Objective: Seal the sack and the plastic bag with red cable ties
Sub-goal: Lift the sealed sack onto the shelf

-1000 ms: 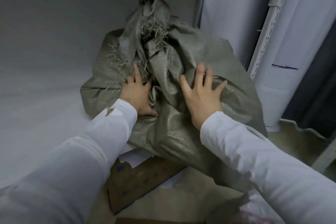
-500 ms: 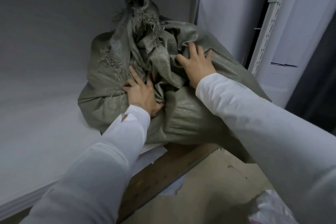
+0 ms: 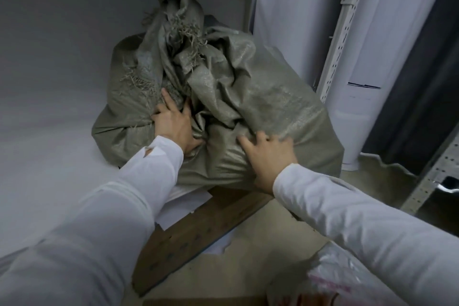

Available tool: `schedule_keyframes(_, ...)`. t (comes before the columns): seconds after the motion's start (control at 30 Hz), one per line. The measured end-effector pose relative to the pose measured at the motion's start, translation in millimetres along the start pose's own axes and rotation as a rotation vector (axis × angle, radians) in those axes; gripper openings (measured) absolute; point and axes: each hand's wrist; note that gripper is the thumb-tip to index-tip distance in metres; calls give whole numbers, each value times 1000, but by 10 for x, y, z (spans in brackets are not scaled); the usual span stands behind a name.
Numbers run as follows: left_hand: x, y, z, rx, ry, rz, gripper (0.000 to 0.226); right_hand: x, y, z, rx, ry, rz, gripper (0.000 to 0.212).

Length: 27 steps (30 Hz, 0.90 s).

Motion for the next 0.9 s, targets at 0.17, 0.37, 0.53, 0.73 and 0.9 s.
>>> schedule_keyframes(0.17, -41, 111, 4, -29, 32, -2, 122, 0, -78, -14, 65, 146, 4, 58)
schedule_keyframes(0.37, -84, 137, 32, -56, 120, -6, 135, 383, -412, -289, 501, 339, -48, 40)
schedule_keyframes(0.53, -125, 73, 85, -90, 159, 43, 140, 566, -887, -335, 752, 367, 62, 17)
schedule_keyframes(0.73, -22, -157, 372, -65, -3, 185, 122, 633, -1196, 245, 246, -37, 121, 59)
schedule_keyframes(0.9, 271, -543, 457, 1, -12, 131, 68, 896, -1166, 358, -17, -195, 34, 100)
Point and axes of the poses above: each hand's wrist, its own y-axis away from the middle knuckle, its own z-axis out of the palm, x = y × z, and after that the axes turned 13 degrees about -x, right-handed
